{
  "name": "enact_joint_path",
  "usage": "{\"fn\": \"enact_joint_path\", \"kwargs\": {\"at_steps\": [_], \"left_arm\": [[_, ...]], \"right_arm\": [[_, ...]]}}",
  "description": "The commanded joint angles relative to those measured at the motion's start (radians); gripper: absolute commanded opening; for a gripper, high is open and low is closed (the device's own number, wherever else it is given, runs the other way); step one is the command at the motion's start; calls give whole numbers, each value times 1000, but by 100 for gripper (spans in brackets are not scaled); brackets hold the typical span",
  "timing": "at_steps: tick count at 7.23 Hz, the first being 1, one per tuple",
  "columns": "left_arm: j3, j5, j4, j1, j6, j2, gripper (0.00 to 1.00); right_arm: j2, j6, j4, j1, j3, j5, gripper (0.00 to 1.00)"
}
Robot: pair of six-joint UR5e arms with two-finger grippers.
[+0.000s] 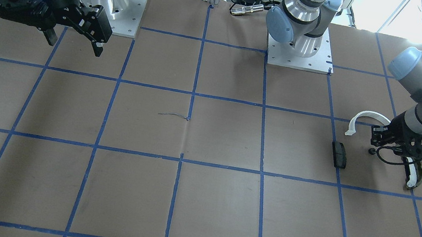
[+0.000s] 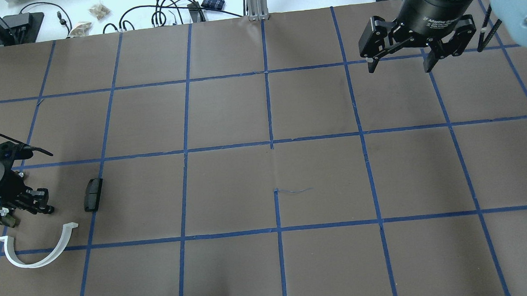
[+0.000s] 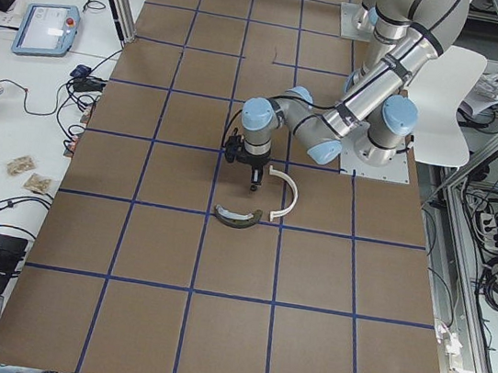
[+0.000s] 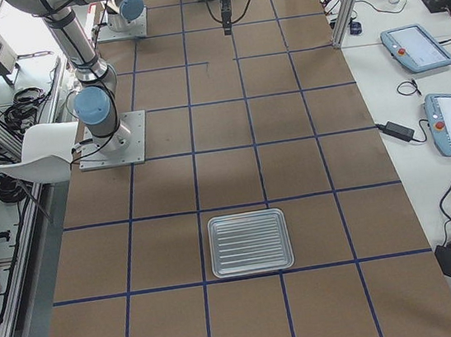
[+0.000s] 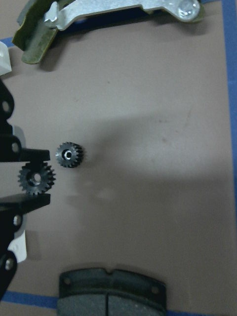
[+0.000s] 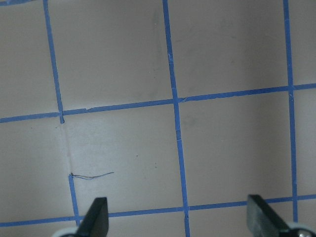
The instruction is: Place bearing gear from tray to pile
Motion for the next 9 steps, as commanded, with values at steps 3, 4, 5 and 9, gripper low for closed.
{"fn": "enact_joint_path", "kwargs": {"at_steps": [3, 4, 5, 9], "left_arm": [[-3, -99, 9, 6, -25, -35, 13], [-3, -99, 18, 6, -20, -38, 14], [-3, -102, 71, 4, -19, -44, 14], [-3, -102, 102, -2, -28, -67, 48]], "right_arm": [[-1, 0, 5, 0, -9, -3, 100], [-1, -1, 5, 0, -11, -3, 100], [-2, -4, 8, 0, -3, -3, 100], [-7, -4, 10, 0, 2, -3, 100]]}}
